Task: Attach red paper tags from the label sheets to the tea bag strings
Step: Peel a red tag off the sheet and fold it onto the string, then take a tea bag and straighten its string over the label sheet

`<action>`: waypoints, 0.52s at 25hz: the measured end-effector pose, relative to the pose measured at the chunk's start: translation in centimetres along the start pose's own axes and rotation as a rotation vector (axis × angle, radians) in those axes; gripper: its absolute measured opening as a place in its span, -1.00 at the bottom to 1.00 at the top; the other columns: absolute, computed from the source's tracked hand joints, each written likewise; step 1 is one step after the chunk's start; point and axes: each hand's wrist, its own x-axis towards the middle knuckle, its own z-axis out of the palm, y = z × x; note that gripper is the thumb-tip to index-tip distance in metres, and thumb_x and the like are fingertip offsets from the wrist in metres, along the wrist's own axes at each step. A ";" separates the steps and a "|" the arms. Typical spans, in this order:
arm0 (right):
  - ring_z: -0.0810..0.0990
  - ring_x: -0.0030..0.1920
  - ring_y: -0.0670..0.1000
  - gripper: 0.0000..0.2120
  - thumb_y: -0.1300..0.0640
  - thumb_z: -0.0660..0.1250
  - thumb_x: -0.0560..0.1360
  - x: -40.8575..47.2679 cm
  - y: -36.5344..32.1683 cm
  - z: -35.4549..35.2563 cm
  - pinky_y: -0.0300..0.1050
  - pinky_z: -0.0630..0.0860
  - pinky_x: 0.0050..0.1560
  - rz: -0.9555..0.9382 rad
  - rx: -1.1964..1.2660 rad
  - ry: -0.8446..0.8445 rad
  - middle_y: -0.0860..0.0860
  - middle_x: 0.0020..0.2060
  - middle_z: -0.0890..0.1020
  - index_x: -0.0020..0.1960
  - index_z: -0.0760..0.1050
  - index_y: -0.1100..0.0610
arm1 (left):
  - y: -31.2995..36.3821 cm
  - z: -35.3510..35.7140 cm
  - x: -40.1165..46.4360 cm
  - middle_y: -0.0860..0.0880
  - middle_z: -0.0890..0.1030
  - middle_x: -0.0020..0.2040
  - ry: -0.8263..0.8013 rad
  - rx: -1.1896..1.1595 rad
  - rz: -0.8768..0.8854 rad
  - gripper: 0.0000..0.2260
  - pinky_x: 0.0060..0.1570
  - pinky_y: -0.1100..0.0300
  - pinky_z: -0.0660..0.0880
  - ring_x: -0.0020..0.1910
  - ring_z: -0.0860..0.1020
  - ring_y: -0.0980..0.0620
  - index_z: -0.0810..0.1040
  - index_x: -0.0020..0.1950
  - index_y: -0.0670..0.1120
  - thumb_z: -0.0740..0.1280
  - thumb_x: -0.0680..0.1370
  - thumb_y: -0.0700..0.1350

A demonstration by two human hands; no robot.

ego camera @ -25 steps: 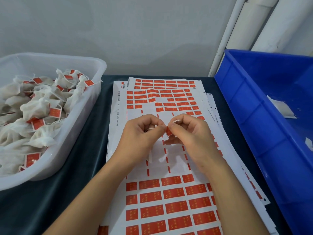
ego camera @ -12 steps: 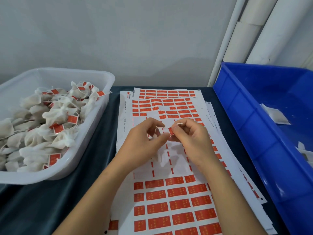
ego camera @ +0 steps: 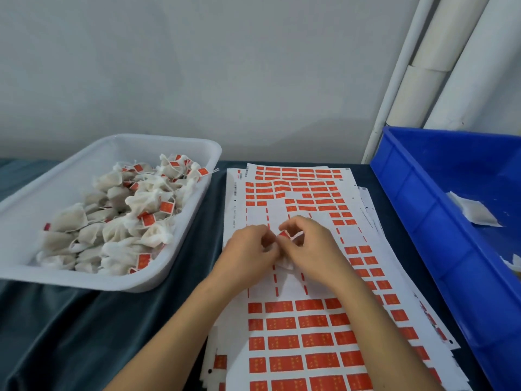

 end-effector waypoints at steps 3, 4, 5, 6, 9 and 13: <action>0.61 -0.07 -0.19 -0.87 -0.03 0.42 0.60 0.2 -1.8 -0.1 -0.45 0.45 -0.25 -0.014 0.022 0.000 -0.30 -0.02 0.56 0.10 0.49 -0.17 | 0.5 -1.5 -0.6 0.21 0.61 -0.13 0.102 -0.025 0.039 -0.95 -0.26 0.41 0.48 -0.21 0.62 0.19 0.57 -0.06 0.16 0.39 0.60 0.05; 0.61 -0.06 -0.19 -0.86 -0.03 0.43 0.59 0.2 -2.6 -0.1 -0.47 0.46 -0.28 -0.032 0.048 0.028 -0.31 -0.03 0.57 0.08 0.49 -0.17 | 0.7 -2.2 -1.0 0.20 0.60 -0.12 0.164 -0.022 0.079 -0.93 -0.23 0.39 0.50 -0.19 0.61 0.20 0.57 -0.08 0.15 0.40 0.59 0.02; 0.62 -0.06 -0.20 -0.86 -0.03 0.45 0.58 0.3 -3.7 0.0 -0.49 0.47 -0.29 -0.057 0.089 0.063 -0.31 -0.03 0.58 0.07 0.50 -0.16 | 0.9 -3.2 -1.4 0.19 0.59 -0.11 0.237 0.000 0.133 -0.92 -0.19 0.37 0.53 -0.18 0.60 0.19 0.57 -0.09 0.14 0.42 0.59 -0.01; 0.63 -0.05 -0.22 -0.86 -0.03 0.46 0.57 0.5 -4.9 0.2 -0.50 0.49 -0.27 -0.090 0.145 0.095 -0.31 -0.04 0.60 0.05 0.51 -0.15 | 1.2 -4.3 -1.6 0.17 0.57 -0.11 0.309 0.041 0.196 -0.91 -0.18 0.32 0.55 -0.19 0.58 0.18 0.57 -0.08 0.12 0.42 0.58 -0.05; 0.63 0.02 -0.29 -0.88 0.02 0.46 0.58 1.7 -9.5 1.4 -0.48 0.53 -0.13 -0.249 0.348 0.122 -0.27 -0.06 0.65 0.05 0.53 -0.10 | 1.3 -9.0 -1.5 0.09 0.53 -0.14 0.508 0.157 0.320 -0.92 -0.24 0.16 0.51 -0.21 0.51 0.11 0.56 -0.12 0.01 0.39 0.53 -0.16; 0.62 0.21 -0.19 -0.72 0.22 0.34 0.62 4.8 -14.9 4.0 -0.32 0.56 0.14 -0.375 0.462 -0.029 -0.15 0.20 0.64 0.27 0.49 -0.04 | -1.7 -15.9 1.1 0.05 0.56 -0.13 0.660 0.196 0.179 -0.93 -0.26 0.12 0.38 -0.20 0.53 0.01 0.53 -0.12 -0.02 0.37 0.54 -0.16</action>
